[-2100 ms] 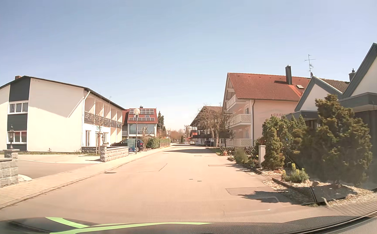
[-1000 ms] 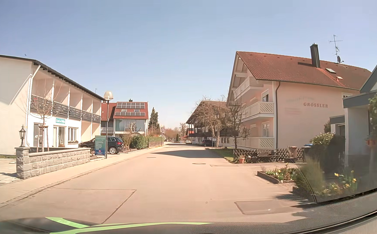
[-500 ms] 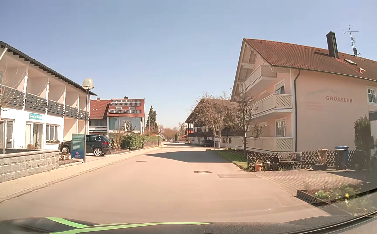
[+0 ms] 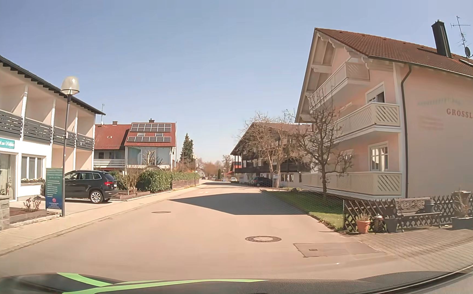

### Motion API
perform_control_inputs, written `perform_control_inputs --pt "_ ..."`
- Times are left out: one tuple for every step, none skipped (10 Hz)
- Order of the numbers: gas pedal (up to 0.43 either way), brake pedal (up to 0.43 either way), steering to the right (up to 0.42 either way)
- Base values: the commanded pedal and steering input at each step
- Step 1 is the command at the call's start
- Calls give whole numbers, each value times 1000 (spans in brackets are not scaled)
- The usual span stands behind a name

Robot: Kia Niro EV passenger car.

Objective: Follow the waypoints while adhering to traffic rules and regulations

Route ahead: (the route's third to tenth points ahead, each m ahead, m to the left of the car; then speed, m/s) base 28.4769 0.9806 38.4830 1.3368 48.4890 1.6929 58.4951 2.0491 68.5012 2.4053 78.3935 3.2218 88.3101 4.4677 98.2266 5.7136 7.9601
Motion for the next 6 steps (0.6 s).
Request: perform_control_inputs --pt "79 0 4" --pt "79 0 4" --pt "79 0 4" --pt "79 0 3" --pt "79 0 3" --pt "79 0 3"
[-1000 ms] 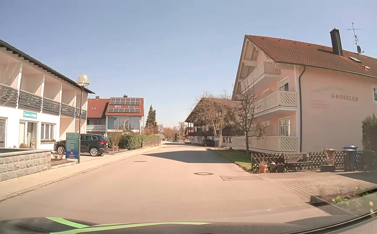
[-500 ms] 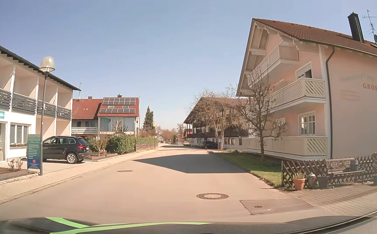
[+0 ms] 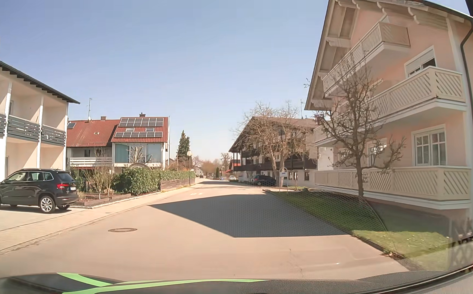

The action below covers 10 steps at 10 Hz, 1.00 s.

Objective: Follow the waypoints while adhering to traffic rules and regulations

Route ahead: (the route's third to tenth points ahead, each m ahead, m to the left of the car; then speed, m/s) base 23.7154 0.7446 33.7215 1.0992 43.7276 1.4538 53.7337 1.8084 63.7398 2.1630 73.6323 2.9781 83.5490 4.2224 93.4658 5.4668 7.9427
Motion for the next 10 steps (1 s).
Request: perform_control_inputs --pt "79 0 1" --pt "79 0 -2" --pt "87 0 -2" --pt "87 0 -3" --pt "87 0 -3" --pt "87 0 -2" --pt "87 0 -2" --pt "87 0 -3" --pt "87 0 -2" --pt "87 0 -2"
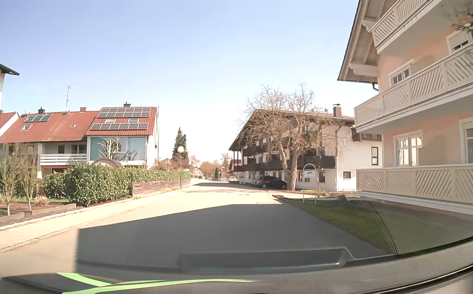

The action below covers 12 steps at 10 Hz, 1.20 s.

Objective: Follow the waypoints while adhering to traffic rules and regulations

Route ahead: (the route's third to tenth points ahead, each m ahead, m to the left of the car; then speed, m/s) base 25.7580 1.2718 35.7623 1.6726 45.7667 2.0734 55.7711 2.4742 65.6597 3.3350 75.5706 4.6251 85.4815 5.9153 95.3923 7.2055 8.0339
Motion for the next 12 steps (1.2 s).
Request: perform_control_inputs --pt "87 0 -3" --pt "87 0 -2" --pt "87 0 -2" --pt "87 0 -3" --pt "87 0 -3" --pt "87 0 -3" --pt "87 0 -3" --pt "87 0 -3" --pt "67 0 -3" --pt "67 0 -3" --pt "67 0 -3" --pt "67 0 -3"
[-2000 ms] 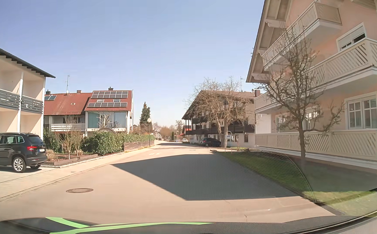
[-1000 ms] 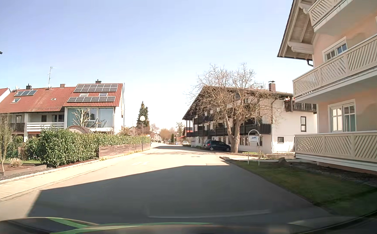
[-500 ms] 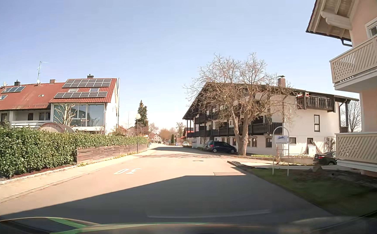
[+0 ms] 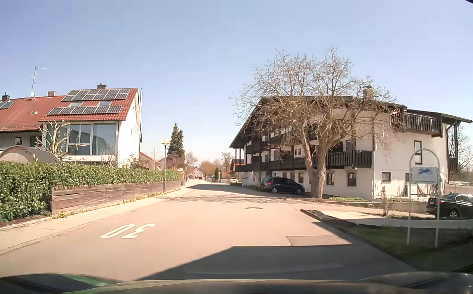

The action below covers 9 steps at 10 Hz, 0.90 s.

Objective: Follow the waypoints while adhering to traffic rules and regulations

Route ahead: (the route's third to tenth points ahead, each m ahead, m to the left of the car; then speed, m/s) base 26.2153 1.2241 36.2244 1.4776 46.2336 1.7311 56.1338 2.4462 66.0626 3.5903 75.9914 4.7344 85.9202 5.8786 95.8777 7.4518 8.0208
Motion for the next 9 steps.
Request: perform_control_inputs --pt "59 0 -3" --pt "39 0 -3" --pt "39 0 -3" --pt "39 0 -3" --pt "39 0 -2" --pt "39 0 -3" --pt "39 0 -2" --pt "39 0 -2" --pt "47 0 -2"
